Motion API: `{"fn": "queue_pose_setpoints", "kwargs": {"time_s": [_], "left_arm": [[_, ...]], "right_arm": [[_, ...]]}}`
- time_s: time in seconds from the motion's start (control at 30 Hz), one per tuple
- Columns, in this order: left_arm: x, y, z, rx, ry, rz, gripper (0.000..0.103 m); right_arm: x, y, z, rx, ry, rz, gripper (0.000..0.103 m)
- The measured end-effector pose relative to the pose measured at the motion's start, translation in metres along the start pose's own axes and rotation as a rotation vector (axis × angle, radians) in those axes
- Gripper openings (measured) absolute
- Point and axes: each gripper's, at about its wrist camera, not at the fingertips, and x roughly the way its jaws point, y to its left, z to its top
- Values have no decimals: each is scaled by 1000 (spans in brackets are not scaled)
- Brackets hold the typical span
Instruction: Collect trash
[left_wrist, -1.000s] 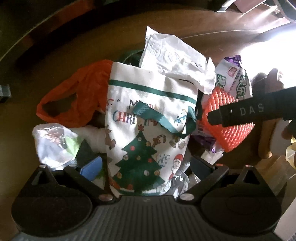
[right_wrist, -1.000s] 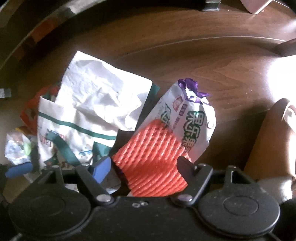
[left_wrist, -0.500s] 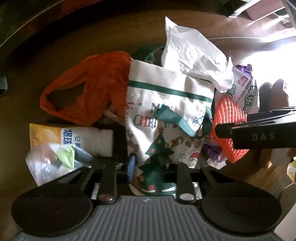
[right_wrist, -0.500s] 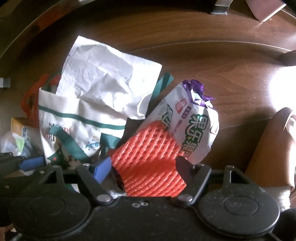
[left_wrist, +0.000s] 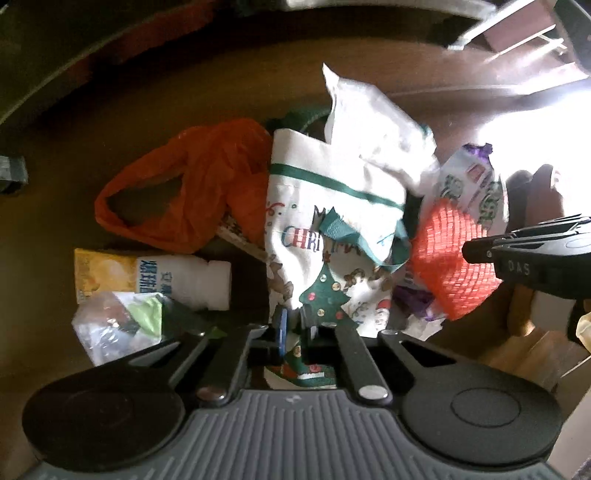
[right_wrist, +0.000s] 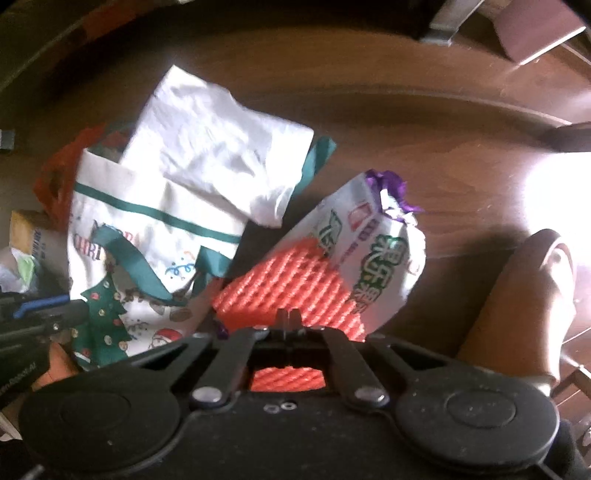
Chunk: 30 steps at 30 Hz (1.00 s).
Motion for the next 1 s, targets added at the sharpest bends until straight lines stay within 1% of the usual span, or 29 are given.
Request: {"fn": "queue_pose_setpoints", "kwargs": {"time_s": [0.1,0.2,0.27,0.3,0.33,0.37,0.4,0.43,0.5,0.53,0.6,0.7,0.73,0.77,0.83,0.9,0.93,0.97,1.0], "left_arm": [[-16,-1,-2,8,-26,15,5],[-33,6,-5,-4,-47,12,5],[-37,6,-8,-7,-54,21,5],[-37,3,-9,-11,-55,23,5],[-42,6,-8,-12,-57,26,5],[-42,7,-7,-13,-57,29,5],[-42,8,-6,-15,-54,30,5],[-41,10,-6,-15,-51,33,5],[-38,10,-6,-14,-47,31,5],[-29,6,-6,-13,-45,29,5],[-21,6,-7,-12,-33,24,5],[-10,9,-6,-14,-15,19,5],[-8,9,-6,-12,-12,19,5],[-6,10,-5,-12,-9,17,5],[-2,12,-4,-24,-2,5,5],[2,14,-3,-28,3,0,5],[4,14,-3,-29,6,-2,5],[5,15,-3,-30,10,-5,5],[6,16,-3,-31,13,-7,5]], "right_arm": [[-19,-5,3,8,-51,37,0],[-28,-15,3,20,-66,52,0],[-30,-19,1,20,-74,87,0],[-31,-16,0,-4,-75,117,4],[-35,-18,2,-25,-64,131,19],[-33,-17,3,-41,-56,147,29],[-32,-11,3,-67,-56,158,36],[-30,-8,3,-97,-60,151,39],[-21,-4,6,-169,-47,106,44],[-14,-4,6,-205,-43,92,45],[-5,-3,6,-256,-29,47,47],[27,8,9,-327,57,-87,47],[37,11,8,-347,80,-123,47],[43,13,8,-364,86,-141,47],[52,12,10,-357,90,-119,47],[57,6,13,-304,107,-54,47],[58,3,14,-275,104,-26,44],[56,0,14,-247,81,-3,43],[54,-2,12,-228,47,1,37]]}}
